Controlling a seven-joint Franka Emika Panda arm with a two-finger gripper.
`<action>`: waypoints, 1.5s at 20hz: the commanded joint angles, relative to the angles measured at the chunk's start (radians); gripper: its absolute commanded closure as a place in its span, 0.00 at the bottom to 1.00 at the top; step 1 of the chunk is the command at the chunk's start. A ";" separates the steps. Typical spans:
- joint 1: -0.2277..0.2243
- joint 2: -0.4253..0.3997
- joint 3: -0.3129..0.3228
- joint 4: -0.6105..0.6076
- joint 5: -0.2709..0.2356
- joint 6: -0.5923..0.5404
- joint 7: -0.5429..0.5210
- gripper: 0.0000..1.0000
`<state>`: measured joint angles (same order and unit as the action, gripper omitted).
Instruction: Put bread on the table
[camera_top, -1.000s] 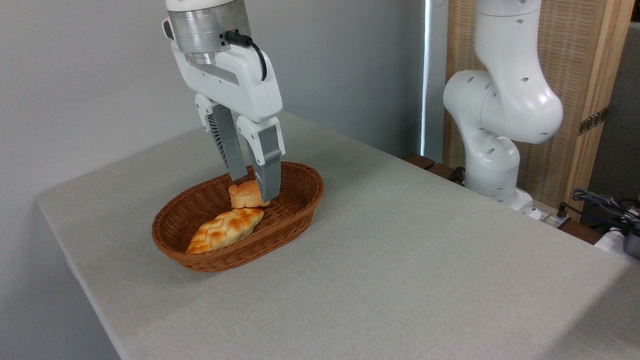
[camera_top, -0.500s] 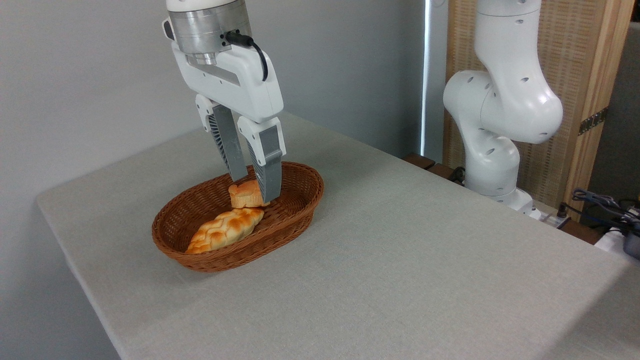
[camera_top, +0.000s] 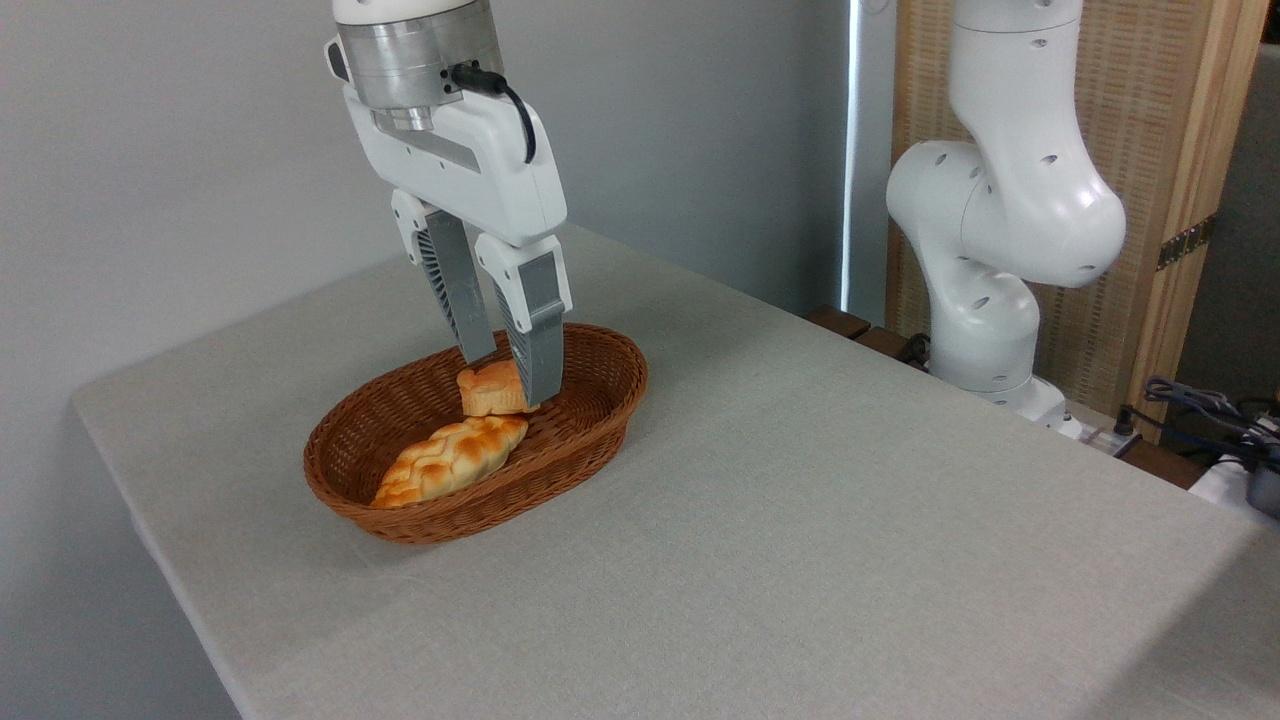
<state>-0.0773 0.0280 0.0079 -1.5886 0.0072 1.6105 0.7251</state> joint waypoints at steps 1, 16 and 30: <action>-0.004 -0.037 -0.015 -0.054 -0.003 0.003 0.016 0.00; -0.005 -0.155 -0.147 -0.412 -0.306 0.321 0.004 0.00; -0.009 -0.131 -0.273 -0.571 -0.340 0.525 0.016 0.00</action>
<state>-0.0867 -0.0965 -0.2563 -2.1188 -0.3200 2.0979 0.7250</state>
